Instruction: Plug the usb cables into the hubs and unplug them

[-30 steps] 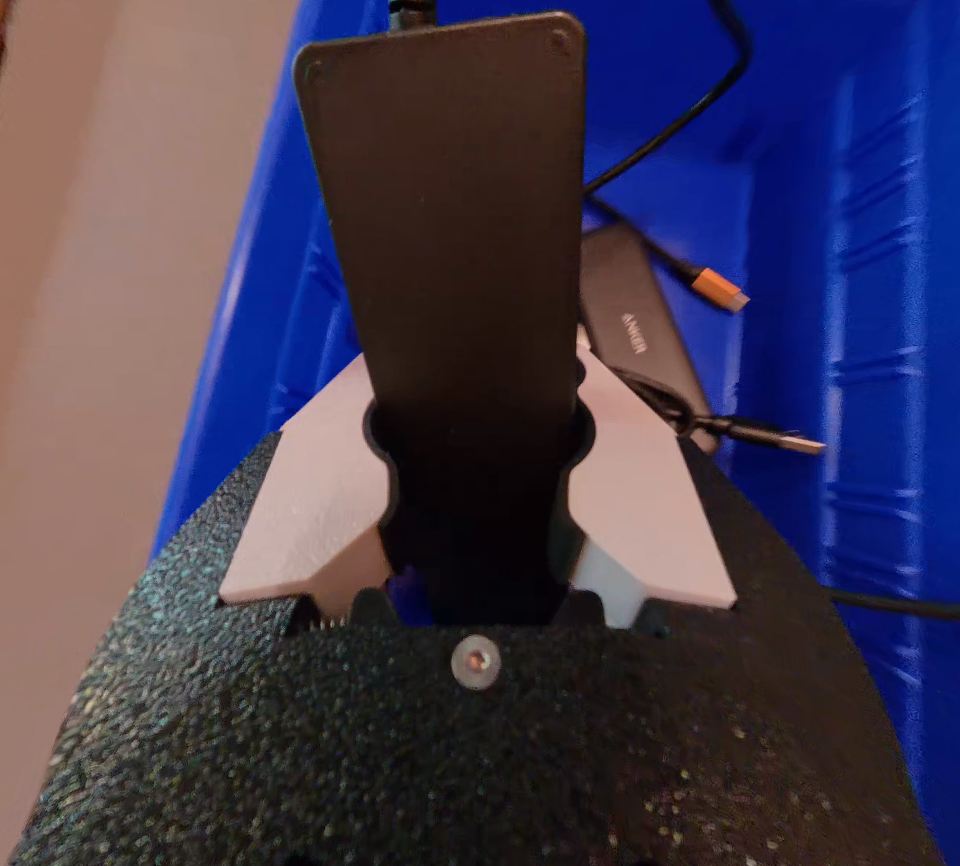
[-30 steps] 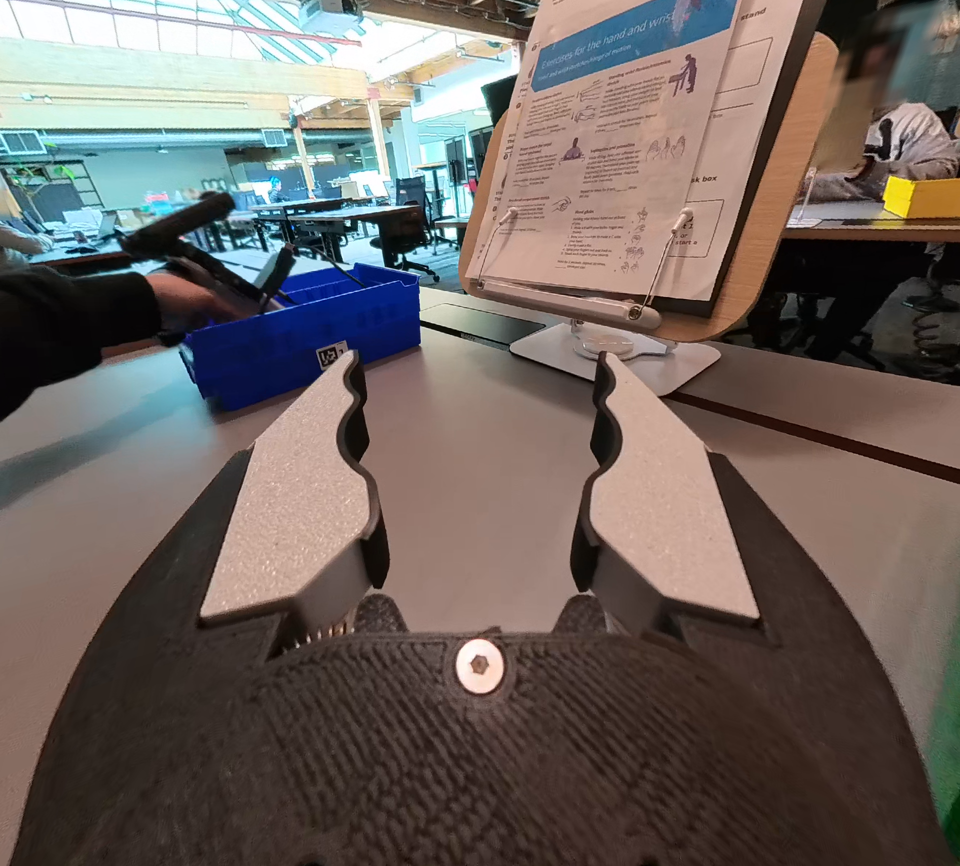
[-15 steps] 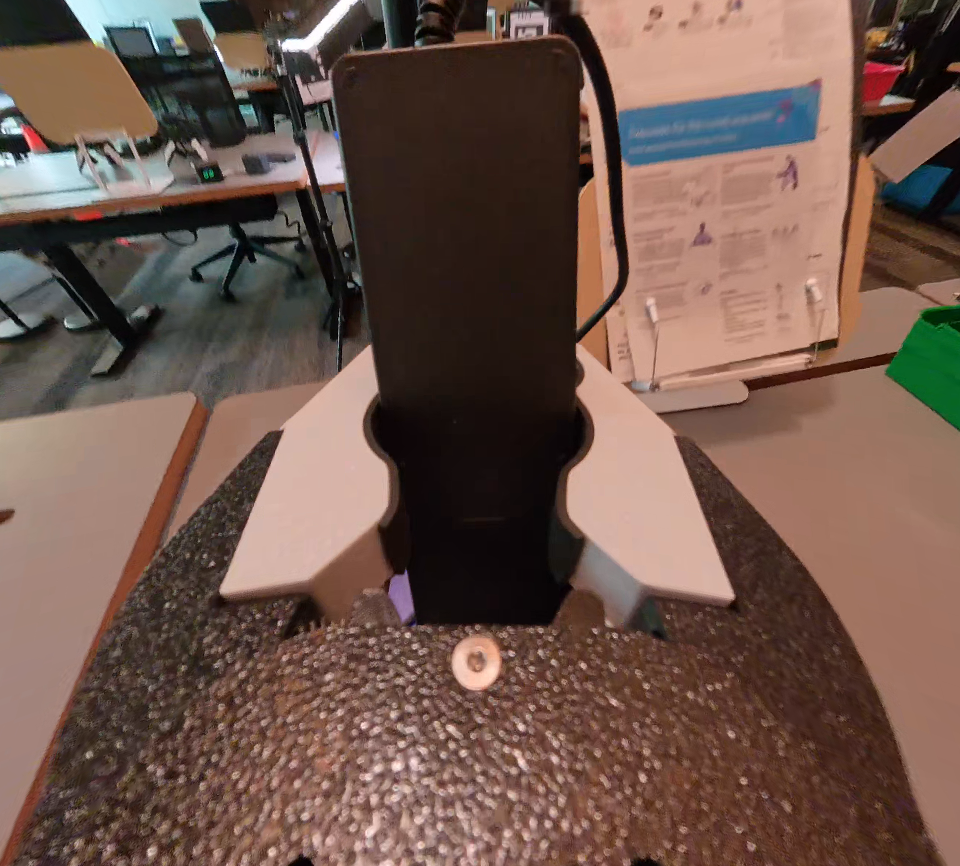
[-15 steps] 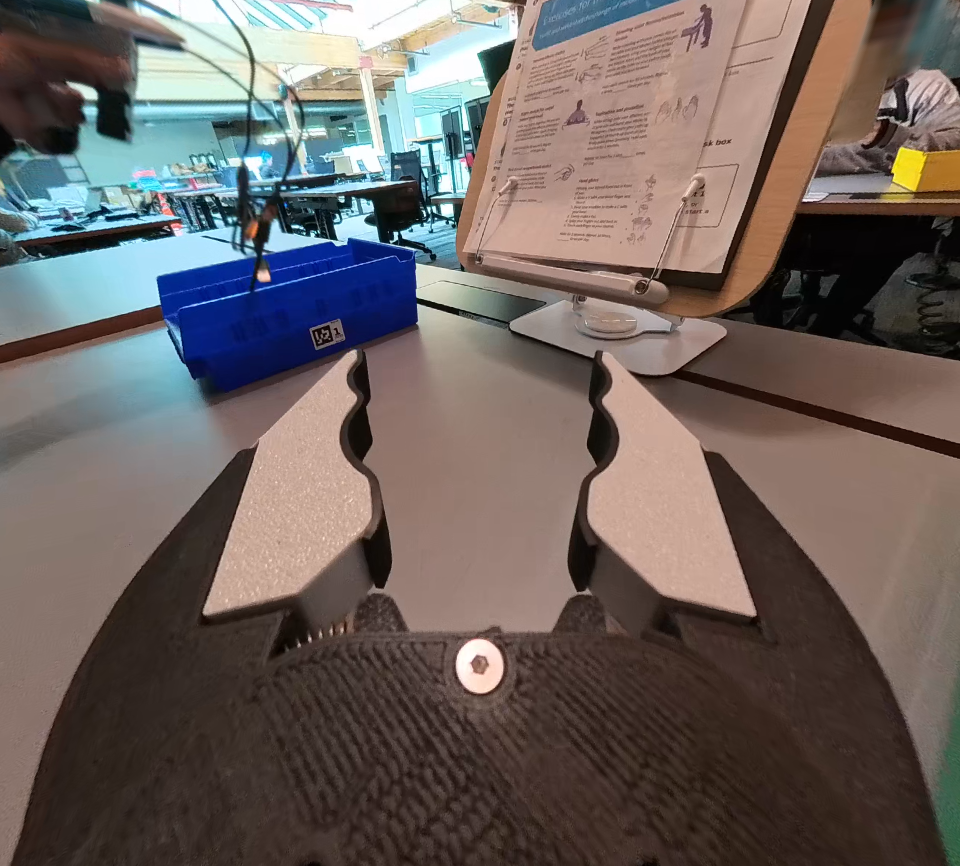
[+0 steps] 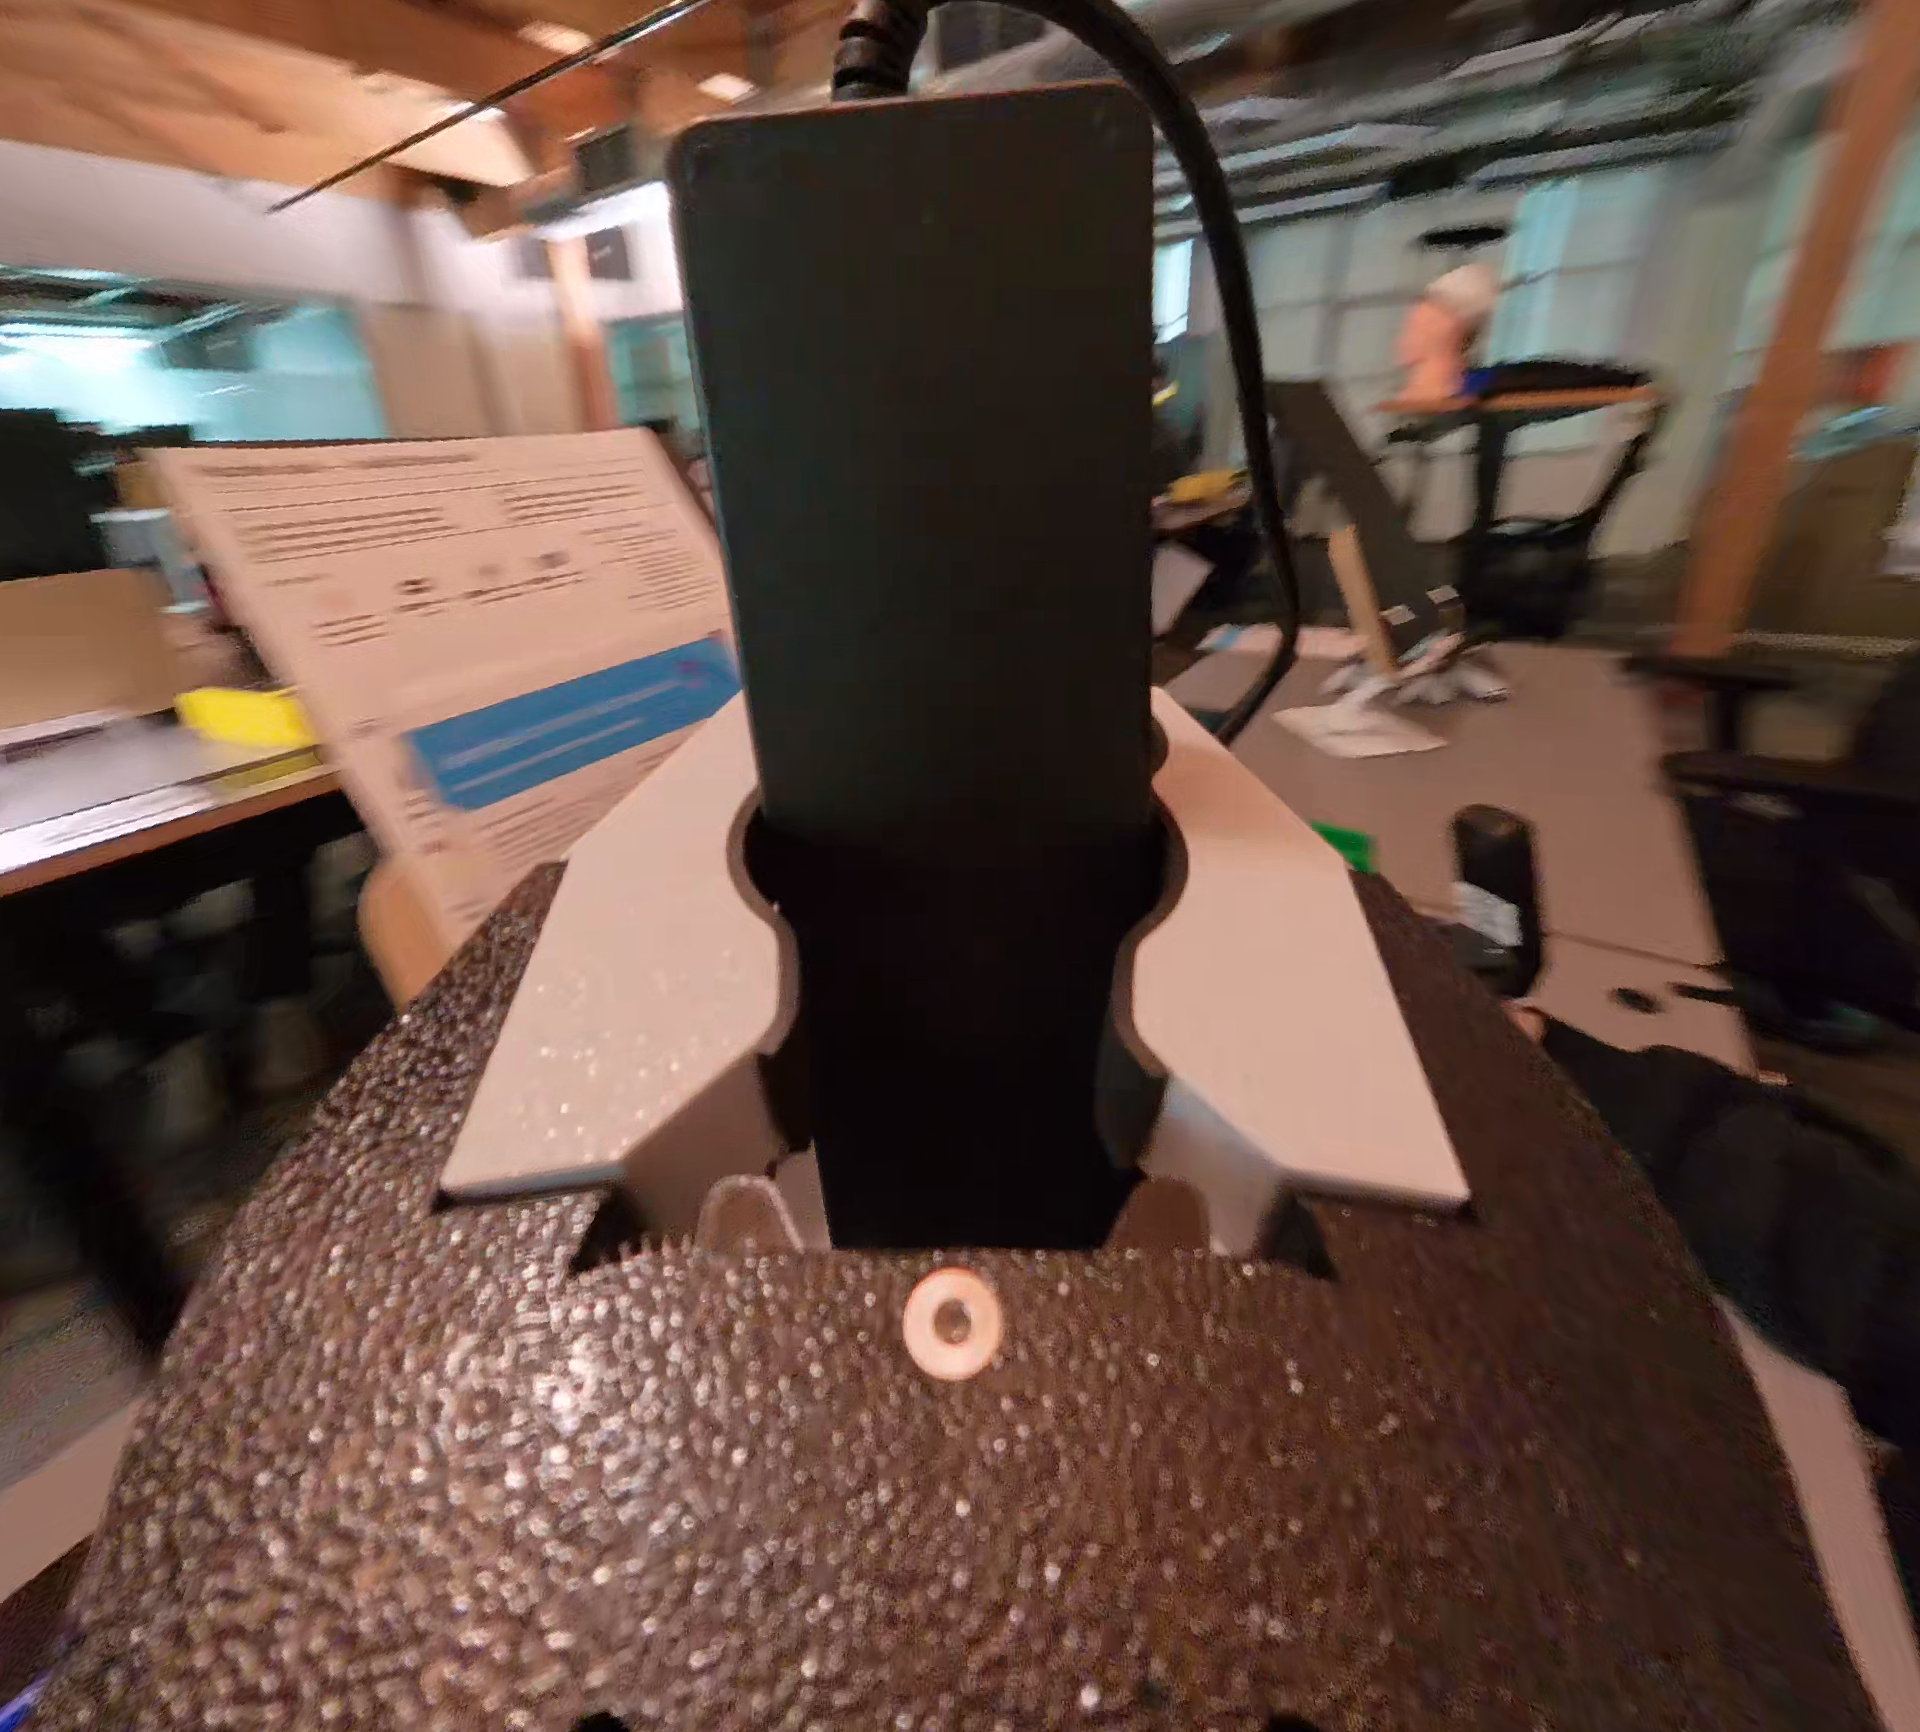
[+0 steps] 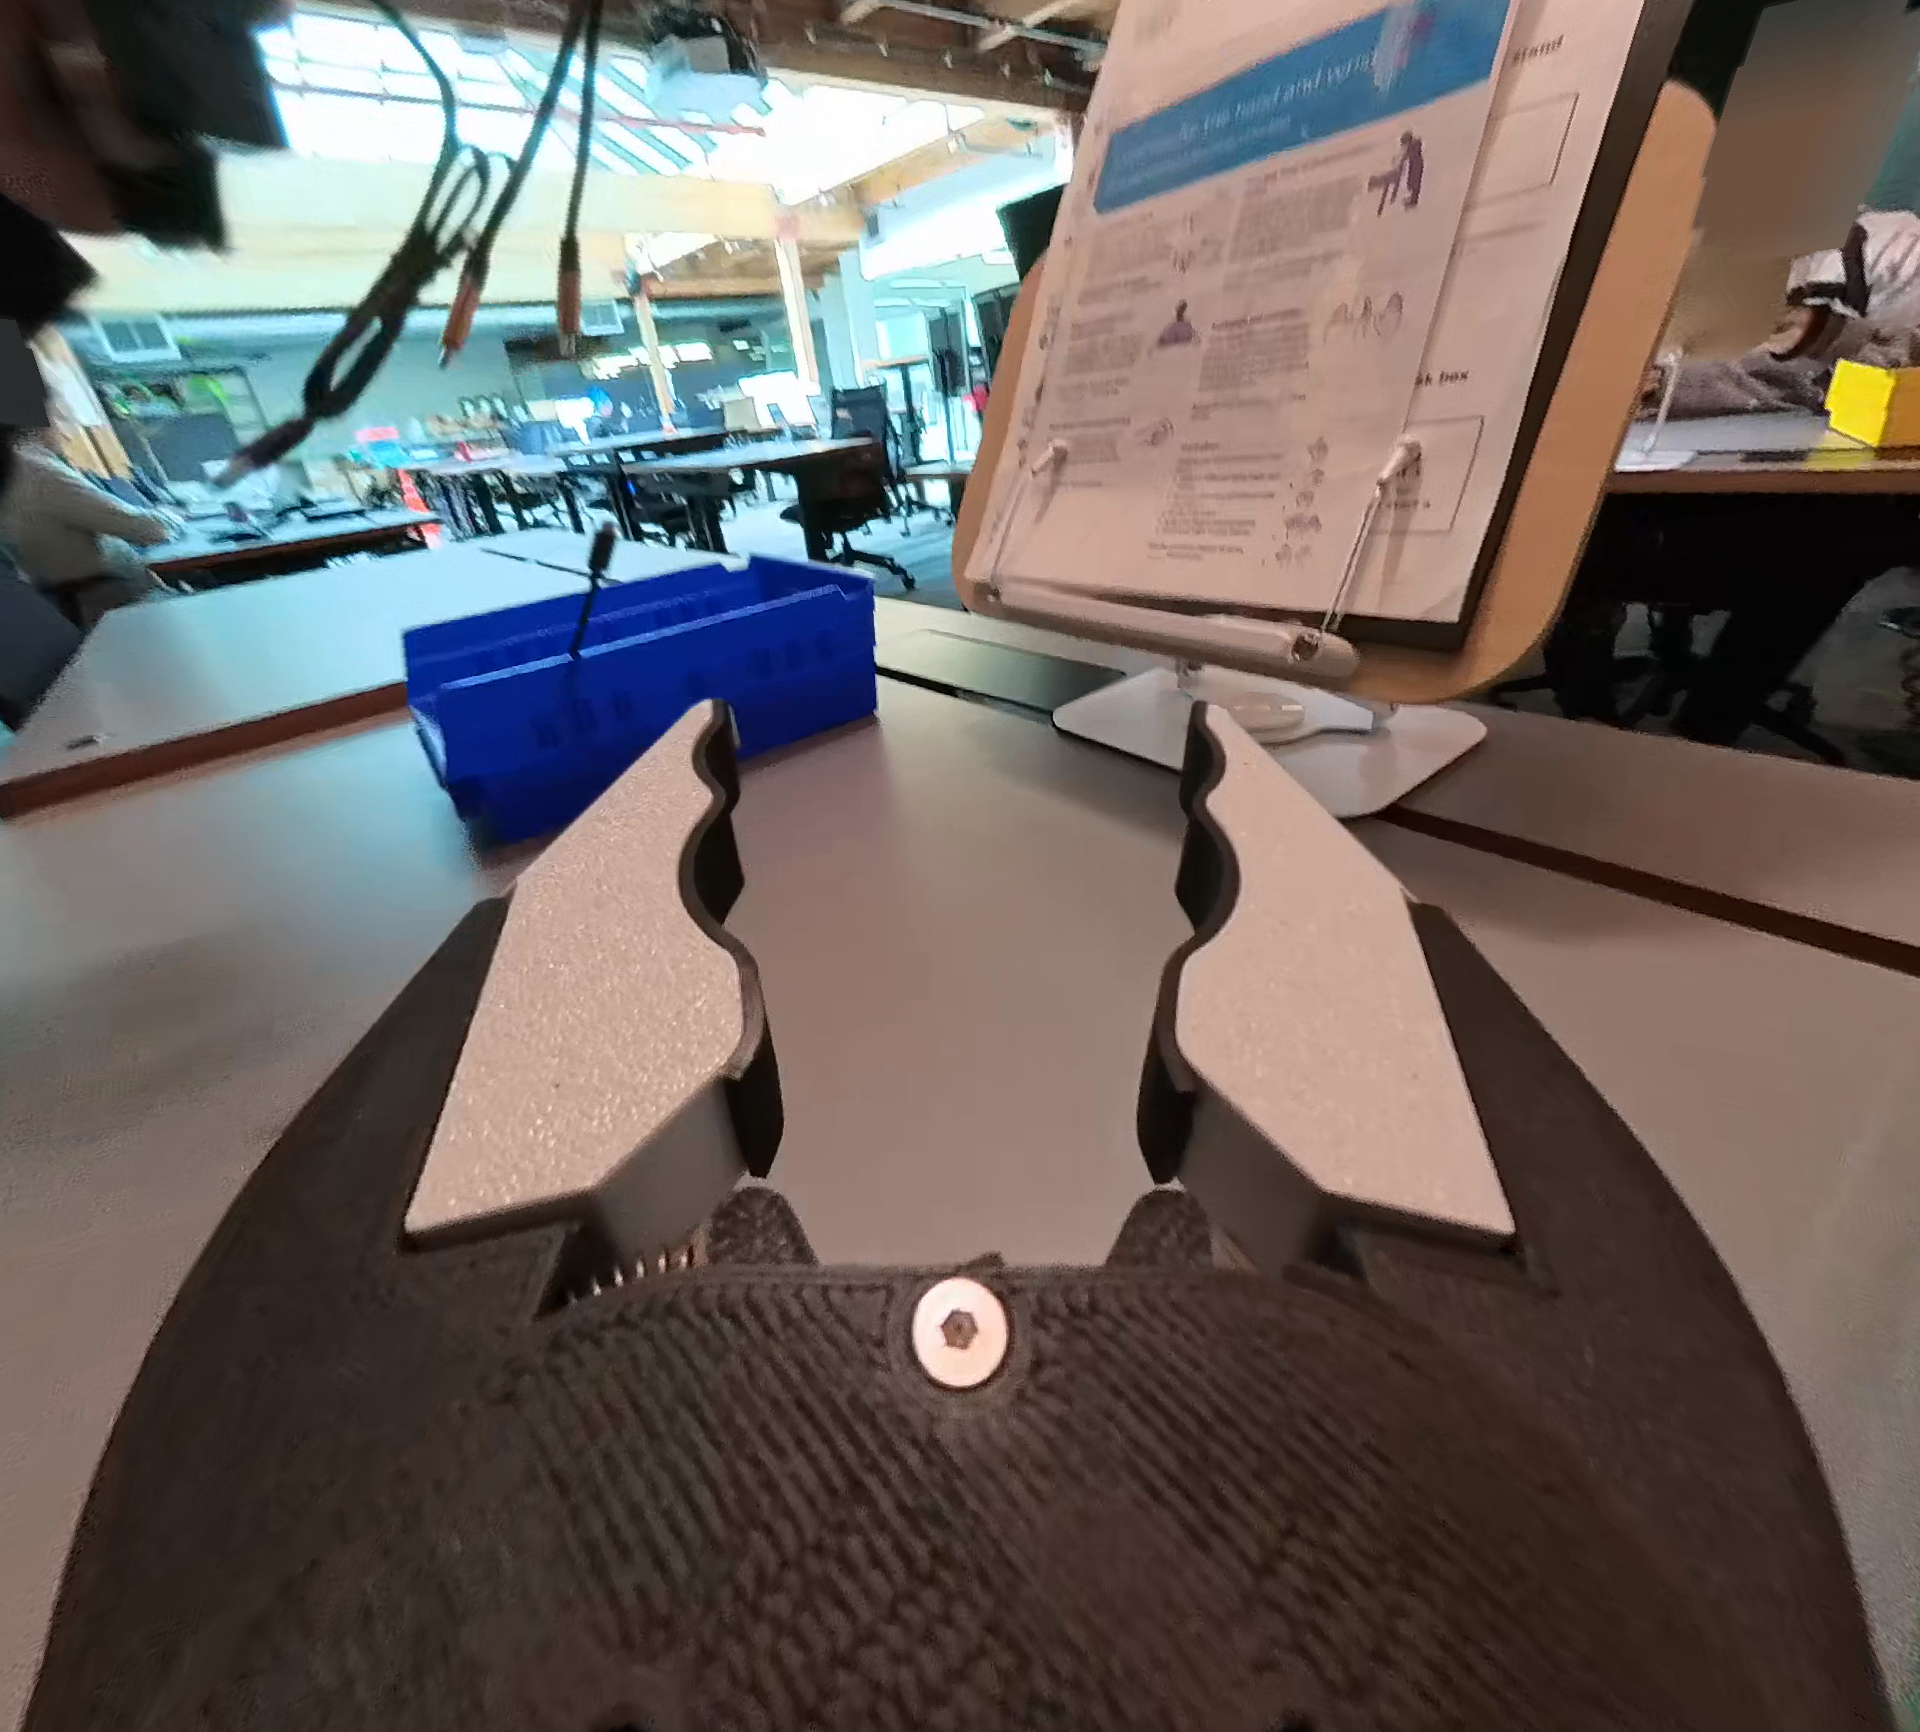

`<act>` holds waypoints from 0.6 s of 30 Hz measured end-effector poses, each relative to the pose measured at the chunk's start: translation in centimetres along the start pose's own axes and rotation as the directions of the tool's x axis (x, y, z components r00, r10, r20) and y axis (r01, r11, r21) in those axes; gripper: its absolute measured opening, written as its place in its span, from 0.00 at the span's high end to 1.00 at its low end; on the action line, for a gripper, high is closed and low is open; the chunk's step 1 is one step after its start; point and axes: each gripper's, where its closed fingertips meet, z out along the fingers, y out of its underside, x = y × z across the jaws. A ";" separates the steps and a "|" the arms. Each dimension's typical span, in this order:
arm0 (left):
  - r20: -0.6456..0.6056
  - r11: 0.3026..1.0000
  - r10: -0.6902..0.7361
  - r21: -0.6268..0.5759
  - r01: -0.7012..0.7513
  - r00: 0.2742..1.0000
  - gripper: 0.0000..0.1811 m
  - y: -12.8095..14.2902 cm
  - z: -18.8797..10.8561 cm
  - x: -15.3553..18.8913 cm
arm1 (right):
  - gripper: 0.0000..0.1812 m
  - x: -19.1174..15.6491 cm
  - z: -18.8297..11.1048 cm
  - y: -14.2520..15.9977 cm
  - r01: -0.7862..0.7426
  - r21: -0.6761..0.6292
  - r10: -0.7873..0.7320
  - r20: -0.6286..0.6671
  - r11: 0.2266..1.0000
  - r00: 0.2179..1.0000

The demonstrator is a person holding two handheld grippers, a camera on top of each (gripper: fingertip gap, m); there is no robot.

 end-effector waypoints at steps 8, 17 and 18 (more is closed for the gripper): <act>-0.439 0.972 -0.188 0.046 0.231 0.878 0.66 12.4 4.0 7.3 | 0.56 -5.9 -0.7 -4.9 0.075 0.058 -0.084 0.165 0.995 0.983; -0.651 0.980 -0.163 -0.022 0.196 0.742 0.66 24.2 5.9 15.0 | 0.65 -8.3 1.0 -4.4 0.198 -0.021 -0.191 0.176 0.980 0.966; -0.667 0.975 -0.163 0.002 0.221 0.727 0.66 24.5 5.7 15.2 | 0.67 -9.2 1.5 -4.0 0.209 -0.038 -0.197 0.208 0.977 0.958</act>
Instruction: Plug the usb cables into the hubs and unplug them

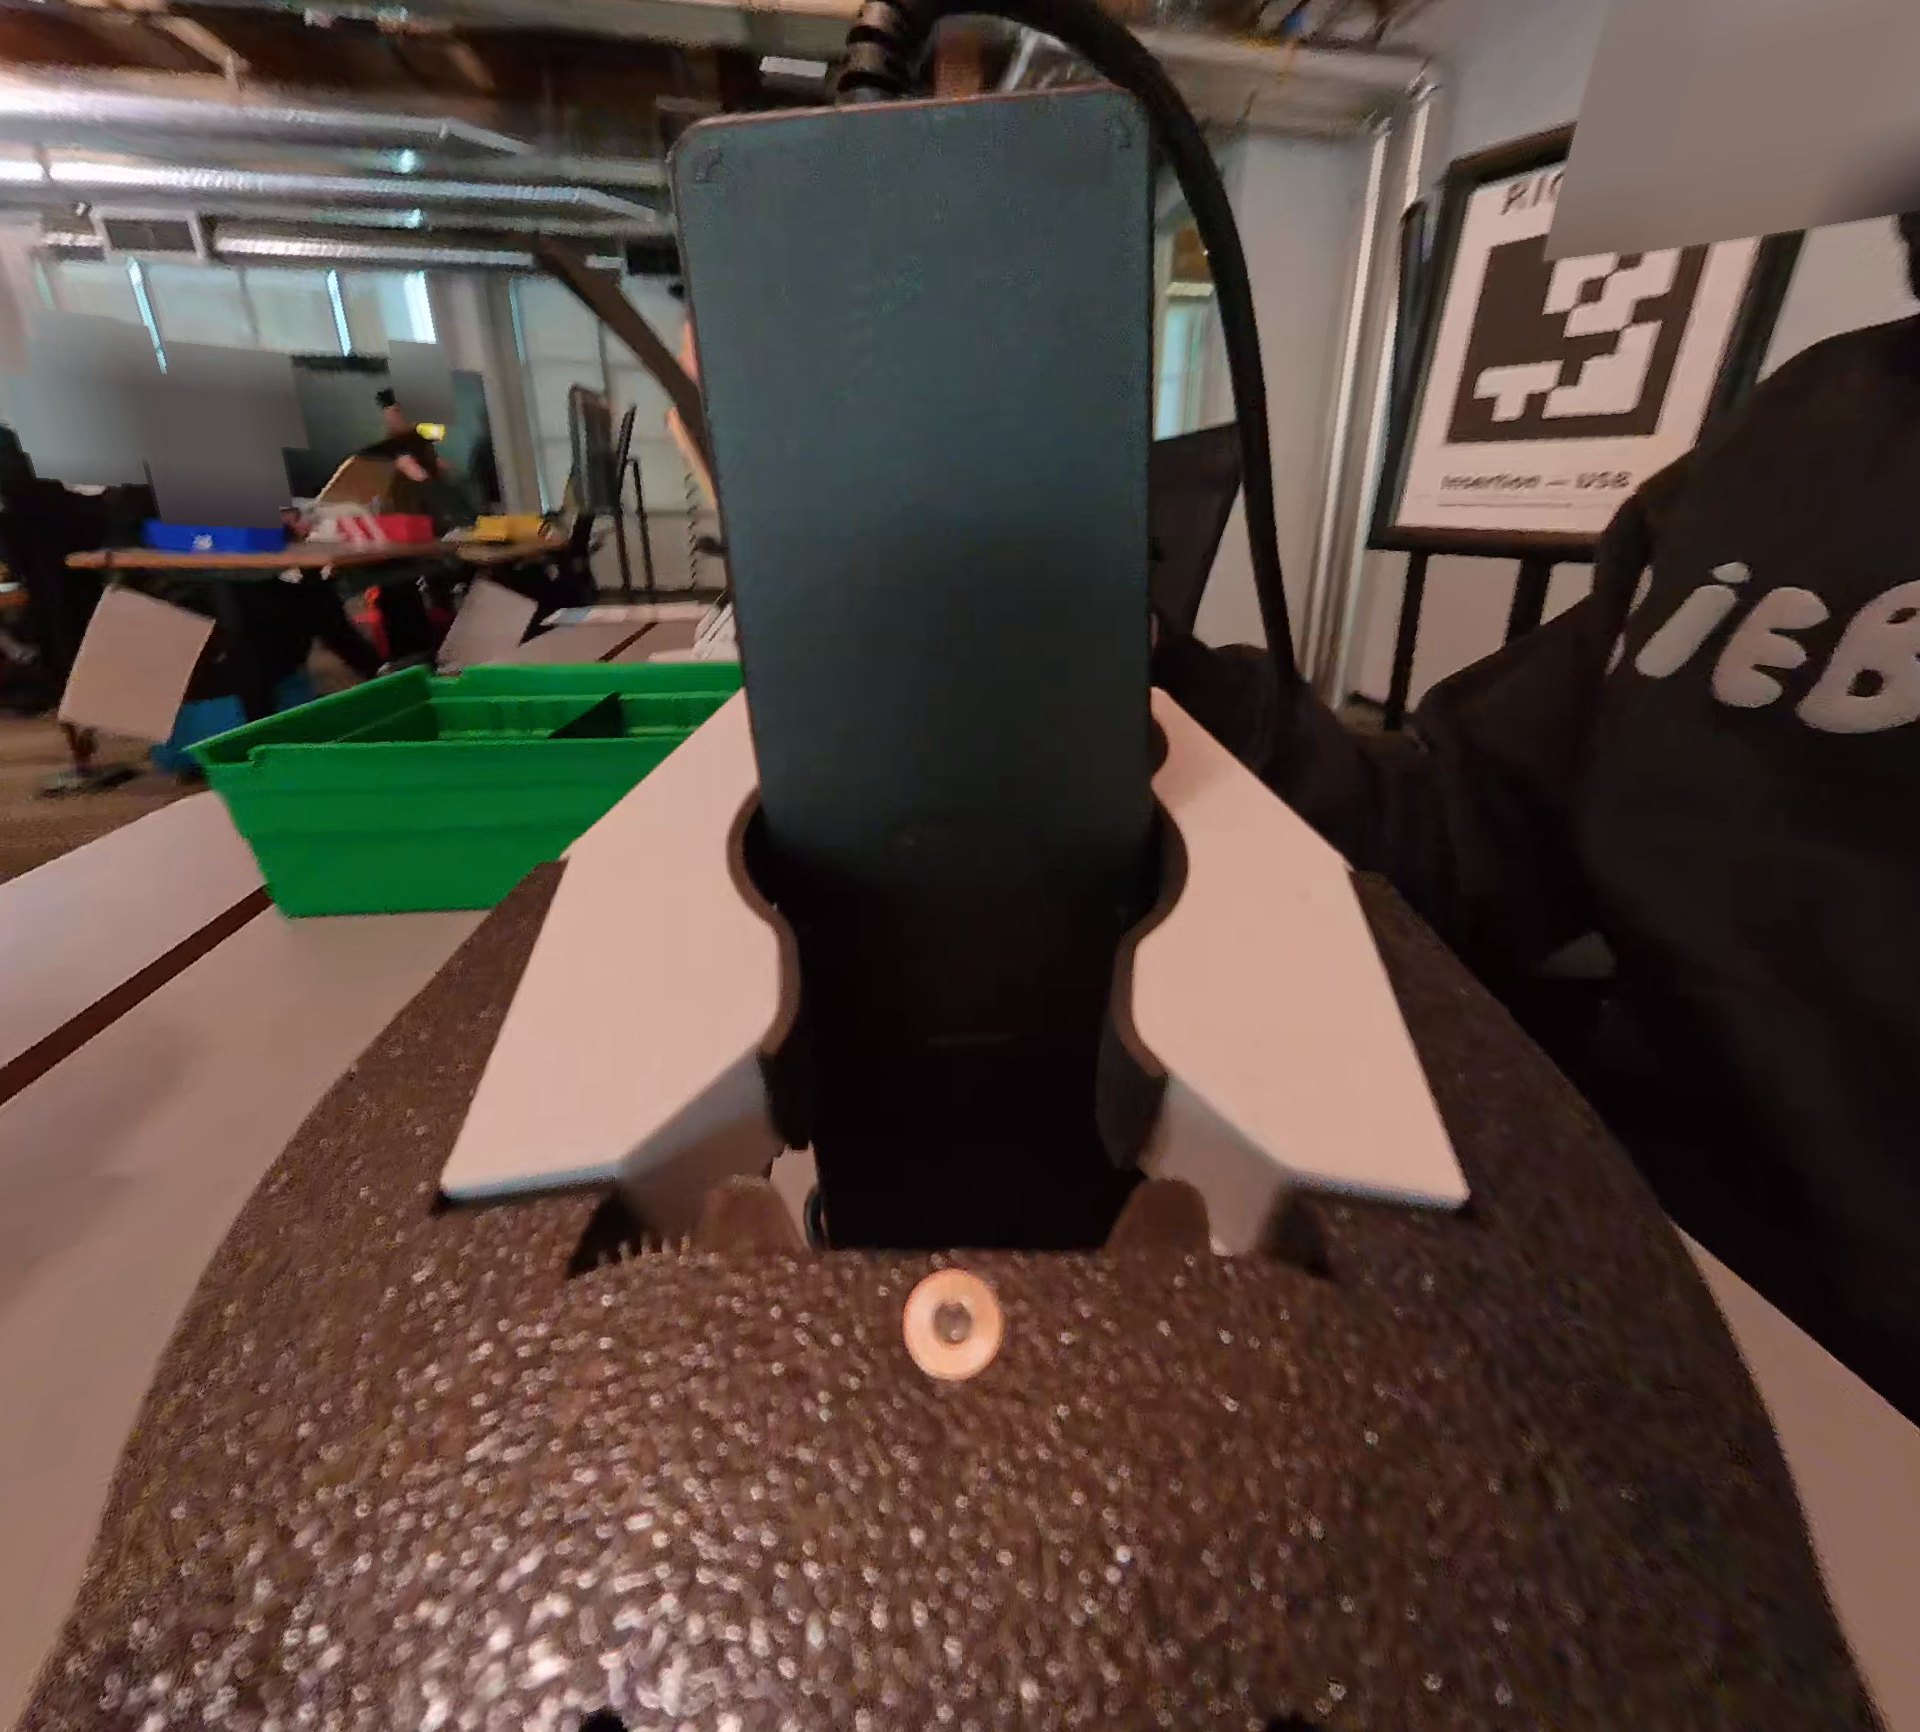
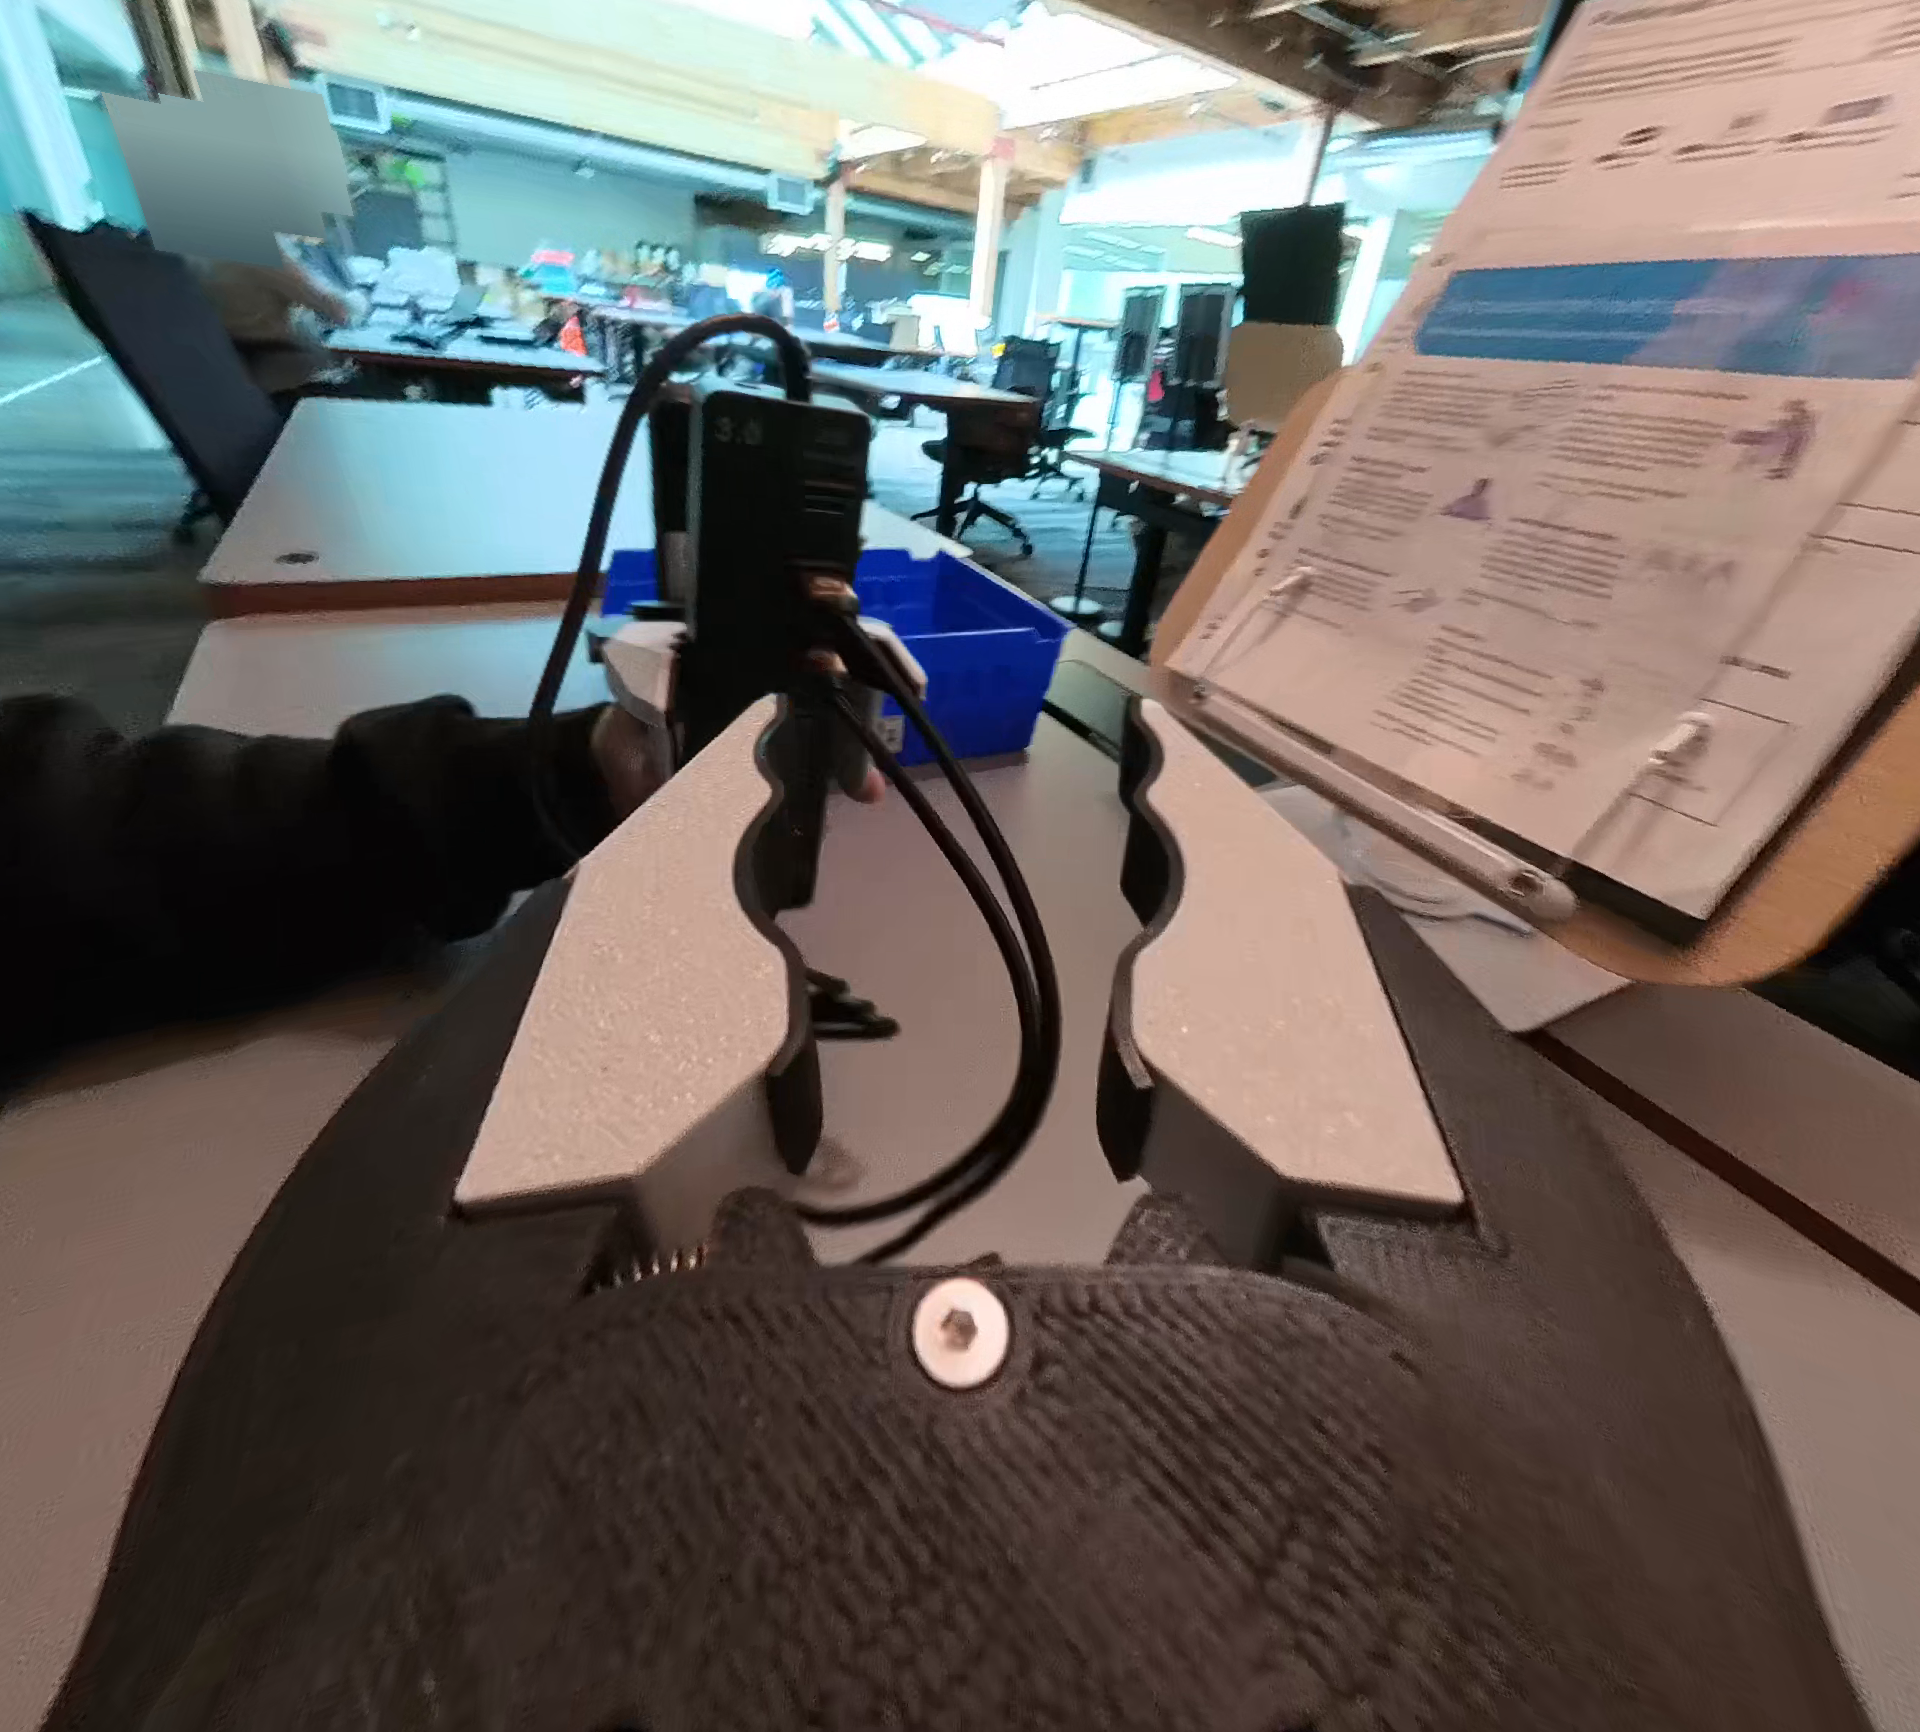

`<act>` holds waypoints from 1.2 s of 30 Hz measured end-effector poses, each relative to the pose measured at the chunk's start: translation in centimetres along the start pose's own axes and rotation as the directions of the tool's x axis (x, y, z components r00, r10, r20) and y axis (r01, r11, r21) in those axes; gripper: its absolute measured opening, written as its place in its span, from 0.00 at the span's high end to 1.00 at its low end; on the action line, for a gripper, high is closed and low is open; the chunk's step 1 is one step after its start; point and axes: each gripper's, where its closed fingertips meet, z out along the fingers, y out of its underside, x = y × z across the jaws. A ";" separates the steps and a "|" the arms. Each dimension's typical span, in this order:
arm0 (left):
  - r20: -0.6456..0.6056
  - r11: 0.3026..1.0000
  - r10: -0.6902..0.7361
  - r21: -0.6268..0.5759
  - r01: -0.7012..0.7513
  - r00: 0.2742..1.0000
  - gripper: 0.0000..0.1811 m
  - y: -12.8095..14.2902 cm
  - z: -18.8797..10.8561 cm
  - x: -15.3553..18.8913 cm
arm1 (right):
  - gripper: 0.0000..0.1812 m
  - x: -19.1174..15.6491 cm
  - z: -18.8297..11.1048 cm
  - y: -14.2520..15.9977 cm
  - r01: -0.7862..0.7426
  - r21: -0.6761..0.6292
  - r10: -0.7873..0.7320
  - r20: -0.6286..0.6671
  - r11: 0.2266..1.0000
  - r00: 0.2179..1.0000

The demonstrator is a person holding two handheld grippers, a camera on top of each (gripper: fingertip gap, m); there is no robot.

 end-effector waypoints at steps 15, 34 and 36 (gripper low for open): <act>-0.012 0.997 0.072 -0.023 -0.072 0.997 0.66 4.6 -0.7 0.5 | 0.81 -4.8 6.6 4.1 -0.059 -0.122 0.079 0.163 0.991 0.983; -0.011 0.989 0.108 -0.096 -0.108 0.994 0.66 5.8 -0.1 0.9 | 0.92 -5.0 6.1 6.6 -0.042 -0.241 0.092 0.197 0.970 0.976; -0.010 0.990 0.106 -0.094 -0.106 0.994 0.66 5.7 0.0 0.9 | 0.92 -5.0 6.0 6.6 -0.050 -0.230 0.099 0.206 0.972 0.973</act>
